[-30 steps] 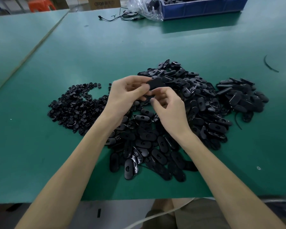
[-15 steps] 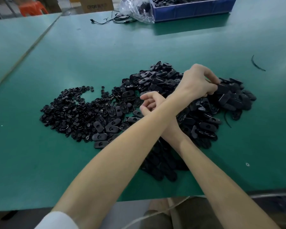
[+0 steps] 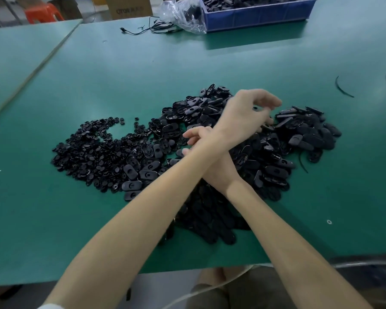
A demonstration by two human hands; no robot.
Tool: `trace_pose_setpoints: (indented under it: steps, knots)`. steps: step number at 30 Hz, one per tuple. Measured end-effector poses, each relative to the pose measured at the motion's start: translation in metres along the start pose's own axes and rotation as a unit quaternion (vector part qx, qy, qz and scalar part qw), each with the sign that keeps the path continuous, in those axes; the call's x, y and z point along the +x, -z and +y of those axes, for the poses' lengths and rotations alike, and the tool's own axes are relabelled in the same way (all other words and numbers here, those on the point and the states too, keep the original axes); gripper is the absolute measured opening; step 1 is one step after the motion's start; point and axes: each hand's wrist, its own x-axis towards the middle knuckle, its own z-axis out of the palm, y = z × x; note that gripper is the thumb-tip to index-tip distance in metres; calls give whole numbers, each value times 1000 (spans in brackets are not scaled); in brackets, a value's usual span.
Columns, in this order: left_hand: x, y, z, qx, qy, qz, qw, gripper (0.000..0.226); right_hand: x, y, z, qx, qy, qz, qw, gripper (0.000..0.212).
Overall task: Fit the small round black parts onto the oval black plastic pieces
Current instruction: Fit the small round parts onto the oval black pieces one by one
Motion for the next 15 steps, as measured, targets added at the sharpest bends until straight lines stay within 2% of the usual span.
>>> trace_pose_setpoints:
  steps: [2, 6, 8, 11, 15]
  knots:
    - [-7, 21, -3, -5, -7, 40, 999, 26, 3, 0, -7, -43, 6, 3, 999, 28]
    - [-18, 68, -28, 22, 19, 141, 990, 28, 8, -2, -13, -35, 18, 55, 998, 24]
    - [-26, 90, -48, 83, 45, 184, 978, 30, 6, -2, -11, -29, 25, 55, 998, 30]
    - [-43, 117, -80, 219, 91, 242, 941, 32, 6, -2, -11, -47, 19, 46, 998, 42]
    - [-67, 135, -114, 334, 157, 242, 897, 26, 6, -2, -11, -86, 17, 6, 996, 49]
